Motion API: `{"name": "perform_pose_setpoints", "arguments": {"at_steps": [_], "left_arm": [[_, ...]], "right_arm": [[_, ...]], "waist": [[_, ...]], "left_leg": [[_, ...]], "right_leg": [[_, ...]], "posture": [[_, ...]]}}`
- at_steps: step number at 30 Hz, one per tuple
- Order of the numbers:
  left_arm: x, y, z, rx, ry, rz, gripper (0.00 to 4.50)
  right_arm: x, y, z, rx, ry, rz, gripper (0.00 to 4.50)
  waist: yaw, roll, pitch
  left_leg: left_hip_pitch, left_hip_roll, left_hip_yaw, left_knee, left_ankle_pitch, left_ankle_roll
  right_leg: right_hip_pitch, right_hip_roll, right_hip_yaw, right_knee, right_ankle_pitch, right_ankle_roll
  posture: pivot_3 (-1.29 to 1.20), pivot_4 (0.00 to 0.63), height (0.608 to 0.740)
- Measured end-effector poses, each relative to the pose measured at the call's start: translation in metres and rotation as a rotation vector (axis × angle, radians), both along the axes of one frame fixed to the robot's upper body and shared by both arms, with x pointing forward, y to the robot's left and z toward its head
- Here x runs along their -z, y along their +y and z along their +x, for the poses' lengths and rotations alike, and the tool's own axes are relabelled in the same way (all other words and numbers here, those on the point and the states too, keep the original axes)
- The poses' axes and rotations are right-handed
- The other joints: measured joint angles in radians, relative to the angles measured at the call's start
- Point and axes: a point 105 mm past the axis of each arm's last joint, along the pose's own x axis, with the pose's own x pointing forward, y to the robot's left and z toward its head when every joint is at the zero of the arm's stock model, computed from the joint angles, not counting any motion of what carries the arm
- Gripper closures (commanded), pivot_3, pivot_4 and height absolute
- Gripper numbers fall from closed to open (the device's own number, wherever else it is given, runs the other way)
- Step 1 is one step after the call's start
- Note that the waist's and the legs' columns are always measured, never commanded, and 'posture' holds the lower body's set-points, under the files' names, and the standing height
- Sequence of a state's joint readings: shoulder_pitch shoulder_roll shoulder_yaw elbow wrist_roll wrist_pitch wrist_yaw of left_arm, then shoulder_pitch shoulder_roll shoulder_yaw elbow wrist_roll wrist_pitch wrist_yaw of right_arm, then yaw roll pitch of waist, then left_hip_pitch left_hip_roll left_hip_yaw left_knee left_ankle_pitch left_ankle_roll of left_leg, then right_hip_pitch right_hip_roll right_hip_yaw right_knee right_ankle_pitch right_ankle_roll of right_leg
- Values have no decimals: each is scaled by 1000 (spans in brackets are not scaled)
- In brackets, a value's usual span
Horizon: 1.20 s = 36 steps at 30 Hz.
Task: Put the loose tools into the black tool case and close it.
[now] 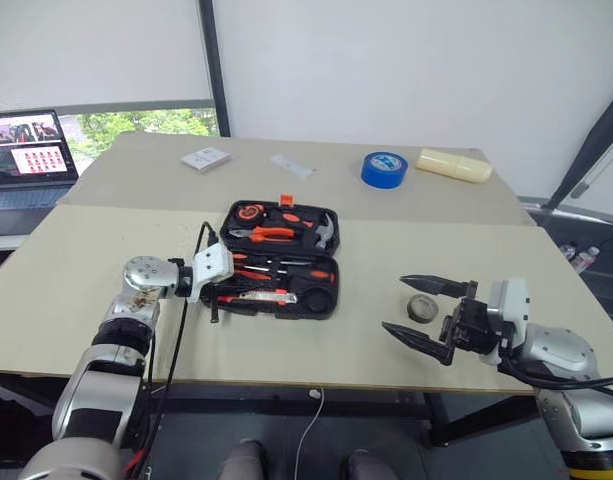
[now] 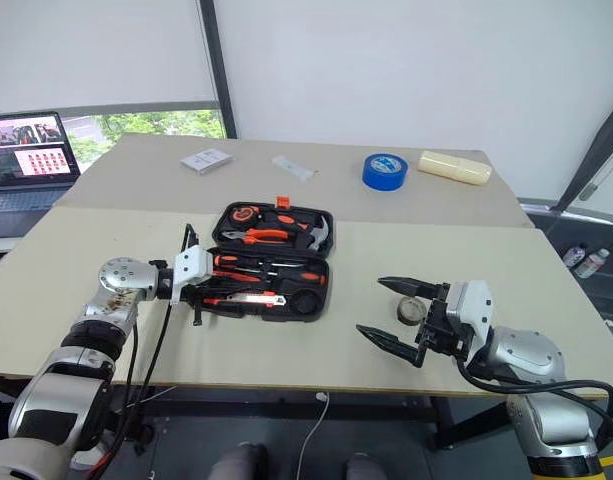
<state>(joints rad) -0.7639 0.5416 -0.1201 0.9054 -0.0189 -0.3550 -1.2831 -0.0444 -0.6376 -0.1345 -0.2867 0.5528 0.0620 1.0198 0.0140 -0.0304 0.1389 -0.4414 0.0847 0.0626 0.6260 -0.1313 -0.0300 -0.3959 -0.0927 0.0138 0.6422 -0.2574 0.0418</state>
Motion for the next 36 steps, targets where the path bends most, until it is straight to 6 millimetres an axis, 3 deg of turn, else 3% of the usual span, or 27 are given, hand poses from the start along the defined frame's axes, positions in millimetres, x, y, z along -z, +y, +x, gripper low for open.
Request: {"name": "perform_pose_setpoints", "arguments": {"at_steps": [6,7,10,13,16,19,23,25,28,33,36], "left_arm": [[0,-1,0,-11,1,-24,4459],[-2,-1,-2,-8,-1,-70,4234],[-13,-2,-10,5,26,-263,3340],[-25,3,-21,30,27,-378,2120],[-51,15,-50,94,-41,-418,996],[-55,23,-74,98,-44,-404,54],[-35,37,-99,14,17,-387,54],[-33,47,-110,-36,28,-378,54],[-35,44,-119,-40,33,-385,54],[-39,30,-125,-31,115,-465,54],[-41,17,-126,-13,118,-488,54]], "right_arm": [[3,0,-1,1,10,2,0],[4,-1,-2,6,14,1,0],[7,-13,-7,59,26,-5,0],[9,-33,-12,147,36,-18,0],[26,-66,-30,289,90,-54,0],[45,-94,-45,412,147,-85,0],[71,-120,-63,536,222,-123,0],[72,-124,-62,560,226,-124,0],[65,-126,-53,533,237,-170,0],[39,-104,-11,370,242,-374,0],[35,-84,9,285,299,-451,0]], "waist": [[0,6,-4],[-1,6,-4],[-2,5,-3],[-2,2,-1],[-3,2,-1],[-5,3,-1],[-8,3,0],[-15,4,1],[-22,7,2],[-26,7,4],[-26,7,4]], "left_leg": [[2,0,0,0,-1,0],[2,0,0,-1,-1,0],[-2,0,0,-1,0,4],[-7,0,-1,-1,2,7],[-6,0,-1,-2,-1,7],[-3,0,-1,-3,-2,7],[0,1,-1,-2,-7,-1],[2,1,-1,-2,-8,-3],[2,0,0,-2,-8,-4],[2,-1,0,-2,-8,-3],[2,-1,1,-2,-8,-3]], "right_leg": [[2,0,0,0,-1,0],[2,0,0,-1,-1,-1],[-1,0,0,0,-2,-2],[-7,0,0,2,1,-4],[-6,0,0,2,1,-2],[-5,0,1,1,-4,-7],[-7,0,0,1,-8,-5],[-8,-1,0,0,-7,-5],[-8,-5,1,-1,-7,-5],[-9,-5,1,-2,-7,-5],[-9,-4,1,-1,-7,-5]], "posture": [[0,150,740],[0,150,740],[0,150,740],[0,150,740],[0,150,740],[0,150,740],[0,150,740],[0,150,740],[0,150,740],[0,150,740],[0,150,740]]}}
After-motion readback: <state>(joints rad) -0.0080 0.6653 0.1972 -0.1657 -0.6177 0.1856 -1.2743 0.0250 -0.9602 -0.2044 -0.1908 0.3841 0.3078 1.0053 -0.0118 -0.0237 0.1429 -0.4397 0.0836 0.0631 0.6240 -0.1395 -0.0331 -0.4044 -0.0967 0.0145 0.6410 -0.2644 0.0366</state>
